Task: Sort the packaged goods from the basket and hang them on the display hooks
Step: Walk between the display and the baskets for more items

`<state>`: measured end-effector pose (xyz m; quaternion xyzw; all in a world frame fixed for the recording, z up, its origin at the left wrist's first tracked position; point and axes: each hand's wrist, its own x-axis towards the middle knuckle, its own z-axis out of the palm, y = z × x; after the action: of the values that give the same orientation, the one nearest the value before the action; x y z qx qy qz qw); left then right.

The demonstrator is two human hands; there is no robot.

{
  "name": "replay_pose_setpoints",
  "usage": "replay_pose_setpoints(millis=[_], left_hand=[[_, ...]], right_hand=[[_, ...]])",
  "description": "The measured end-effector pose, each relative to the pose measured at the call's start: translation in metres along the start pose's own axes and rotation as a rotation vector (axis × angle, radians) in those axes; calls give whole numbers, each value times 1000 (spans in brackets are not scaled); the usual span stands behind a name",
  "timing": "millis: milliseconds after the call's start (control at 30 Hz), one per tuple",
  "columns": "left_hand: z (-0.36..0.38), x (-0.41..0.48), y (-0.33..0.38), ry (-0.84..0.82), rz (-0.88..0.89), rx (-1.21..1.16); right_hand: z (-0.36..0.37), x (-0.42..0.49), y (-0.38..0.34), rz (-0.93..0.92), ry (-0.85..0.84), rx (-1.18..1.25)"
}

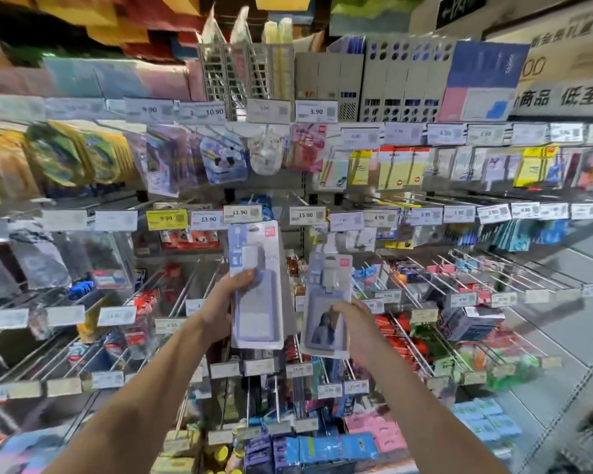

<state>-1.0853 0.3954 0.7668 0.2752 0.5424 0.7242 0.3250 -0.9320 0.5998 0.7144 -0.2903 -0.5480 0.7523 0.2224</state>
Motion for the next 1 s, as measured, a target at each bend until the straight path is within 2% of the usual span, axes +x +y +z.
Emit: replay_pose_setpoints(millis=[233,533,900,1000], left_hand=[[21,33,50,-121,28,-7],[41,71,57,-31,62,-15],[36,82,59,-113,61,-25],[34,83,62,-83,54,-44]], right_hand=[[-15,26,-27,-98,-43,-180],[-22,75,-37,-120,-90,-298],[-5,100,-42,-165,-156,-175],[7,104,-45,-197,-138,-174]])
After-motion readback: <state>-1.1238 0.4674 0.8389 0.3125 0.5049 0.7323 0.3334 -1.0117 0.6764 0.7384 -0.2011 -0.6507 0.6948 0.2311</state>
